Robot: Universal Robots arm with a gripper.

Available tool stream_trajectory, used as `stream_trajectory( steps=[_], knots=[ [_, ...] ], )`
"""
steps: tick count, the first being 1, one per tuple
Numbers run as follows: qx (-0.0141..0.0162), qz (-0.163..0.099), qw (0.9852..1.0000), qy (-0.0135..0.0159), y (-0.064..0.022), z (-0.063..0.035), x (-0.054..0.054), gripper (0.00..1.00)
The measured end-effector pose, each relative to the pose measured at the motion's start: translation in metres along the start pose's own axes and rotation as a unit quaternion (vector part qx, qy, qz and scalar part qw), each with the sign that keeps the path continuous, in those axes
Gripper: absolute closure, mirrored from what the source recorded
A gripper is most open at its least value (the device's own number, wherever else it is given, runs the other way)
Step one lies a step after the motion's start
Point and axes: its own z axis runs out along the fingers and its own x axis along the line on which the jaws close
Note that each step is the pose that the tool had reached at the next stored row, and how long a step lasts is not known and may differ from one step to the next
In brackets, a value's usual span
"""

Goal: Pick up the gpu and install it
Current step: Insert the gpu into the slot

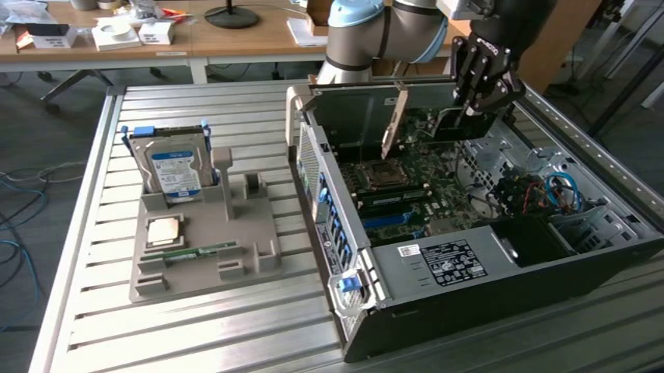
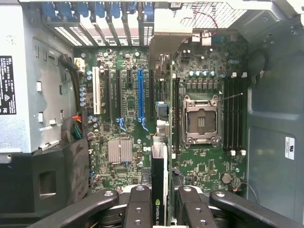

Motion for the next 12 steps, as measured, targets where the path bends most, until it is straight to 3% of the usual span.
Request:
stream_trajectory(
  steps=[5,12],
  knots=[
    [0.0001,0.0,1.0,0.0,0.002,0.0002,0.0,0.74],
    [0.0005,0.0,1.0,-0.0001,0.0129,0.0009,0.001,0.74]
  ],
)
